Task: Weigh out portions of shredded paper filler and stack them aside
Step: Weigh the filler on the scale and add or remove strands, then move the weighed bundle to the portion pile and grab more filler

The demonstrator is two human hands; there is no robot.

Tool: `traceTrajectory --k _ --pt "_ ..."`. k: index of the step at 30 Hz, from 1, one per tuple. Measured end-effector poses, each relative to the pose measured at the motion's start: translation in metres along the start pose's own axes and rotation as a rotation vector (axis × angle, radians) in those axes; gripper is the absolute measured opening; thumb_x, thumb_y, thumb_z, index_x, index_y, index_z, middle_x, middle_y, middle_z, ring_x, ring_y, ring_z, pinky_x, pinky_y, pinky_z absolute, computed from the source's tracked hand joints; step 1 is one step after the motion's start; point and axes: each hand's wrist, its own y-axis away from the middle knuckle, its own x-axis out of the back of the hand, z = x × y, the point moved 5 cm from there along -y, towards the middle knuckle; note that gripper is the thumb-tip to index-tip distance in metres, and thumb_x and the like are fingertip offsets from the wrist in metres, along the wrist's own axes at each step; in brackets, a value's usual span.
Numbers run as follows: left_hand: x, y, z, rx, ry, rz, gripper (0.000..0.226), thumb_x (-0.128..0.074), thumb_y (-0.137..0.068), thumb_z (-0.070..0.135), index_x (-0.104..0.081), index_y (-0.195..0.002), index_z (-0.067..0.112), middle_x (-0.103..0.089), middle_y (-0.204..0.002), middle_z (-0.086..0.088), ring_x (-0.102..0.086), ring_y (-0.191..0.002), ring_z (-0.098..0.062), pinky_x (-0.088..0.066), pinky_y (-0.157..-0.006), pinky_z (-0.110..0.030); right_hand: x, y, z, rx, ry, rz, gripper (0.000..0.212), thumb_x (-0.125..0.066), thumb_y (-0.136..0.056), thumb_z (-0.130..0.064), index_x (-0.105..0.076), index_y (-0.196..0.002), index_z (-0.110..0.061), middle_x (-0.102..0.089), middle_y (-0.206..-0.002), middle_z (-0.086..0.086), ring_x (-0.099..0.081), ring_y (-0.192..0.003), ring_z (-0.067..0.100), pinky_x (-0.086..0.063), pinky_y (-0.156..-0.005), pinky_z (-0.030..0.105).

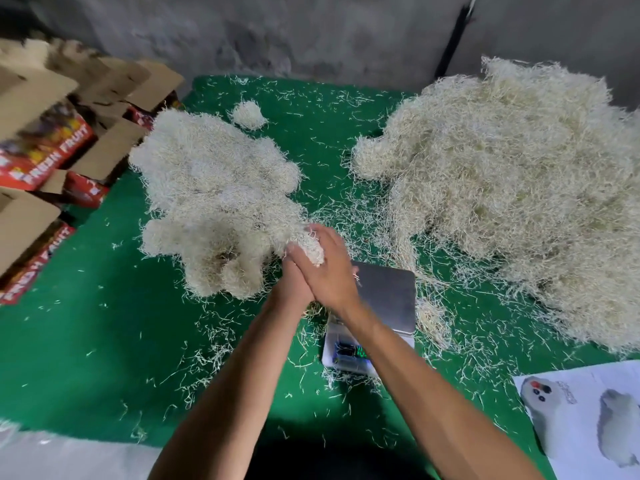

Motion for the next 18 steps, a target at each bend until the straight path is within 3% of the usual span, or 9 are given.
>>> traceTrajectory --k 3,4,6,8,10,12,15,17,18 --pt "-0.003 0.017 0.026 -0.021 -0.146 -0.178 0.056 -0.041 -0.105 0.035 -0.038 -0.15 0.001 -0.044 -0.151 -0.024 -0.056 -0.13 -0.028 -0.056 -0.094 -0.039 0.012 -0.026 -0.008 0.01 -0.027 0.036 0.048 -0.061 -0.098 -0.056 -0.063 -0.133 -0.023 -0.059 -0.137 -0.011 -0.053 -0.127 0.004 -0.043 -0.113 0.04" --pt "0.005 0.015 0.029 0.001 -0.071 -0.183 0.053 -0.046 -0.103 0.036 -0.042 -0.145 0.003 -0.047 -0.145 -0.029 -0.057 -0.13 -0.027 -0.057 -0.094 -0.045 0.013 -0.029 -0.009 0.017 -0.032 -0.003 0.044 -0.058 -0.101 -0.05 -0.062 -0.135 -0.023 -0.059 -0.138 -0.007 -0.055 -0.127 0.007 -0.044 -0.113 0.044" --pt "0.031 0.004 0.033 0.096 0.202 -0.044 0.026 -0.059 -0.099 0.021 -0.057 -0.119 0.006 -0.062 -0.11 -0.021 -0.07 -0.1 -0.011 -0.061 -0.072 -0.033 0.006 -0.021 -0.015 0.081 -0.001 -0.109 0.045 -0.05 -0.103 -0.039 -0.058 -0.143 -0.018 -0.057 -0.146 0.0 -0.055 -0.131 0.015 -0.042 -0.116 0.047" --pt "0.044 0.001 0.03 0.091 0.397 -0.022 0.029 -0.043 -0.106 0.029 -0.059 -0.106 0.005 -0.062 -0.095 -0.017 -0.068 -0.088 -0.025 -0.054 -0.074 -0.038 -0.015 -0.005 -0.027 0.185 0.014 -0.181 0.049 -0.047 -0.099 -0.034 -0.058 -0.144 -0.016 -0.054 -0.151 -0.001 -0.047 -0.14 0.009 -0.033 -0.122 0.035" --pt "0.05 0.002 0.015 0.062 0.255 0.024 0.05 -0.022 -0.111 0.042 -0.054 -0.131 0.01 -0.062 -0.126 -0.021 -0.06 -0.117 -0.034 -0.047 -0.101 -0.036 -0.035 0.0 -0.043 0.25 0.045 -0.198 0.049 -0.046 -0.101 -0.041 -0.058 -0.144 -0.02 -0.054 -0.151 -0.005 -0.041 -0.142 0.001 -0.028 -0.121 0.026" --pt "0.049 0.006 0.007 0.003 0.033 -0.106 0.049 -0.037 -0.109 0.036 -0.043 -0.149 0.008 -0.049 -0.149 -0.02 -0.048 -0.137 -0.032 -0.044 -0.106 -0.023 -0.038 -0.01 -0.047 0.196 0.043 -0.155 0.047 -0.049 -0.105 -0.049 -0.062 -0.141 -0.022 -0.057 -0.148 -0.007 -0.045 -0.14 0.002 -0.031 -0.12 0.031" --pt "0.064 0.0 0.02 0.085 0.041 -0.165 0.07 -0.068 -0.083 0.041 -0.051 -0.14 0.005 -0.055 -0.138 -0.026 -0.054 -0.131 -0.036 -0.039 -0.116 -0.037 -0.035 -0.017 -0.038 0.174 0.029 -0.169 0.036 -0.057 -0.106 -0.034 -0.066 -0.137 -0.017 -0.06 -0.146 -0.003 -0.05 -0.138 0.01 -0.036 -0.119 0.048" --pt "0.085 -0.011 0.028 0.111 0.17 -0.017 0.069 -0.053 -0.095 0.044 -0.042 -0.148 0.001 -0.048 -0.147 -0.028 -0.047 -0.138 -0.037 -0.022 -0.122 -0.023 -0.046 -0.012 -0.042 0.269 0.024 -0.215 0.032 -0.058 -0.106 -0.024 -0.067 -0.135 -0.014 -0.057 -0.149 0.0 -0.049 -0.14 0.014 -0.035 -0.121 0.049" --pt "0.091 -0.01 0.023 0.113 0.293 0.038 0.072 -0.042 -0.1 0.054 -0.043 -0.148 0.001 -0.053 -0.143 -0.028 -0.052 -0.133 -0.037 -0.027 -0.121 -0.029 -0.054 -0.007 -0.048 0.362 0.054 -0.216 0.03 -0.058 -0.105 -0.024 -0.07 -0.131 -0.014 -0.058 -0.148 0.0 -0.049 -0.14 0.015 -0.034 -0.122 0.048"
